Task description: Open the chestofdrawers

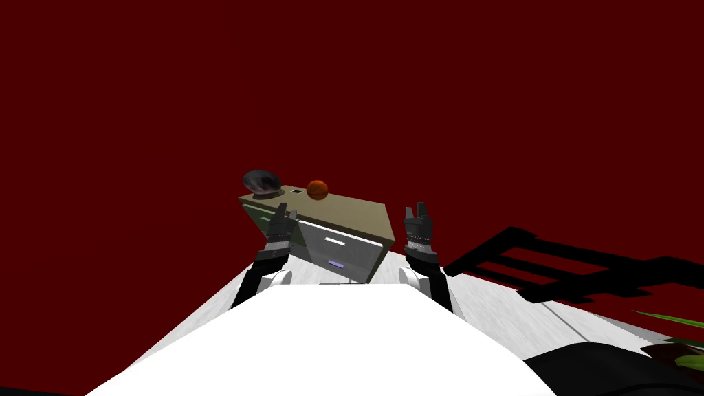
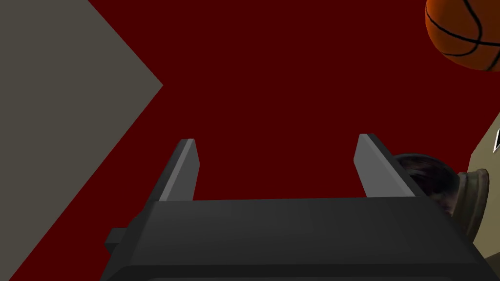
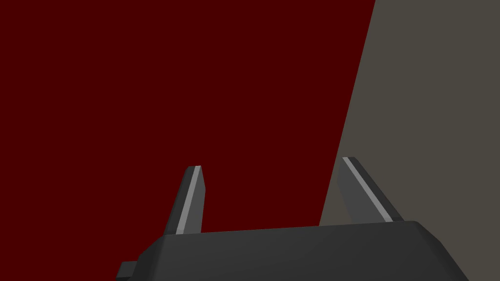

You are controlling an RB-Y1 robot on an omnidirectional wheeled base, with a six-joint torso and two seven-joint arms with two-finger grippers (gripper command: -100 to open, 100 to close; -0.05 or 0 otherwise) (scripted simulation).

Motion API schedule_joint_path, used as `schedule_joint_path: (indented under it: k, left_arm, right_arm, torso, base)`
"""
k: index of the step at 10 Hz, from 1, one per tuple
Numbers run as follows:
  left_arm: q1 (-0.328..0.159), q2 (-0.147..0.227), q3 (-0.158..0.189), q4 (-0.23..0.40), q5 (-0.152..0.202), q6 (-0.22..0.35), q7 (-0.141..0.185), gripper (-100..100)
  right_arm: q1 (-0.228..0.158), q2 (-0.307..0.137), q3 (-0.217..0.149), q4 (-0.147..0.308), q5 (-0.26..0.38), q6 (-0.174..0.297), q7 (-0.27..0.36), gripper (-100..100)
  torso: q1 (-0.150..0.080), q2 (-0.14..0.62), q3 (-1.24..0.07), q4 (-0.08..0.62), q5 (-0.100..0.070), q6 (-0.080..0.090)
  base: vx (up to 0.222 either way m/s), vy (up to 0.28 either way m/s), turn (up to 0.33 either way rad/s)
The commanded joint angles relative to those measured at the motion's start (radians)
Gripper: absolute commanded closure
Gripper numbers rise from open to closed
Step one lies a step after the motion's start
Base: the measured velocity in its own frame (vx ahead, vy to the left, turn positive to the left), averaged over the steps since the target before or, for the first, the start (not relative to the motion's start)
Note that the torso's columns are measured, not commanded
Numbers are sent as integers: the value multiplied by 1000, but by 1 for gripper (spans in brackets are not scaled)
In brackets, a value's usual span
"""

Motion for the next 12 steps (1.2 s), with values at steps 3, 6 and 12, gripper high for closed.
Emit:
schedule_joint_path:
  k: [3,6,12]
  left_arm:
    - [-5,36,-3,15,-2,6,0,-100]
    - [-23,90,-13,64,-9,27,1,-100]
    - [-75,133,-42,213,-32,90,3,-100]
  right_arm:
    - [0,0,0,0,0,0,0,0]
    - [0,0,0,0,0,0,0,0]
    - [0,0,0,1,0,0,0,0]
  torso:
    - [0,221,-443,221,0,0]
    - [0,267,-536,267,0,0]
    - [0,268,-537,268,0,0]
  base:
    - [0,0,-9]
    - [-12,4,-39]
    - [-19,8,-60]
